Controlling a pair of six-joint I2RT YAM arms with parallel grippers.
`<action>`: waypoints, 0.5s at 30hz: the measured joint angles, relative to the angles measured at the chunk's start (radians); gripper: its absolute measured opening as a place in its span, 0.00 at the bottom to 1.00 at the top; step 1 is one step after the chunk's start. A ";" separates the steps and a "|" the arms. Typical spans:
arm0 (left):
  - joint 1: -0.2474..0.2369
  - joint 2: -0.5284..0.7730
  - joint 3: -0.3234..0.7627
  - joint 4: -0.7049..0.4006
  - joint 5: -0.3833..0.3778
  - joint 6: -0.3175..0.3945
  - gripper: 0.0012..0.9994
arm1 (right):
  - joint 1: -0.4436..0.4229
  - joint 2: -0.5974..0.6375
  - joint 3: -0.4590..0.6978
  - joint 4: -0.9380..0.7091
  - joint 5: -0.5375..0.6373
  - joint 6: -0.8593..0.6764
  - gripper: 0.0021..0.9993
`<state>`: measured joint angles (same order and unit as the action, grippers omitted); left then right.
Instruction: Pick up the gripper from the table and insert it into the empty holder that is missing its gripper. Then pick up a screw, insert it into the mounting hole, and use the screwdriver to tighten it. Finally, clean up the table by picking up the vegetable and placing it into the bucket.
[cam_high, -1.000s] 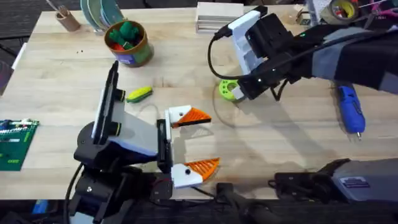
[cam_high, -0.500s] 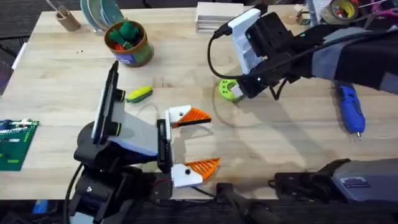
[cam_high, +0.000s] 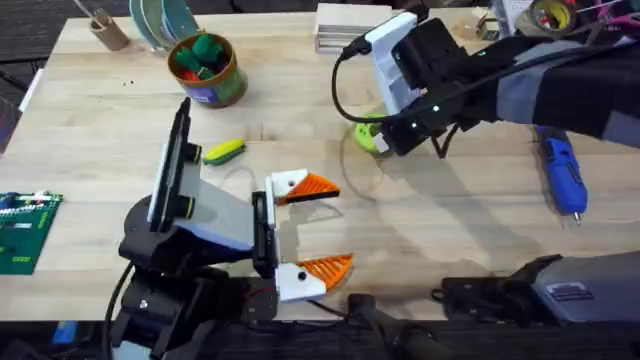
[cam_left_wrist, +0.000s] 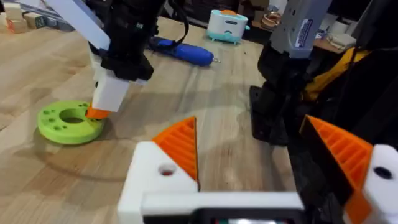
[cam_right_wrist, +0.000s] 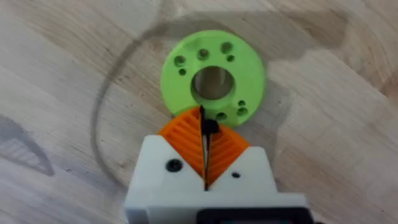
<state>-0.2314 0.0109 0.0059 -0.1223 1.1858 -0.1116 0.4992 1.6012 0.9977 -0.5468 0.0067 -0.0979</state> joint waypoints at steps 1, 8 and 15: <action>0.000 0.000 0.000 0.000 0.000 0.000 0.99 | 0.000 0.000 0.000 0.001 0.000 0.001 0.05; 0.000 0.000 0.000 0.000 0.000 0.000 0.99 | 0.000 0.001 0.000 0.001 0.003 0.000 0.02; 0.000 0.000 0.000 0.000 0.000 0.000 0.99 | 0.000 0.001 0.009 -0.027 0.021 0.000 0.02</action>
<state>-0.2314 0.0113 0.0061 -0.1226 1.1858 -0.1114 0.4992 1.6020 1.0067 -0.5741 0.0279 -0.0980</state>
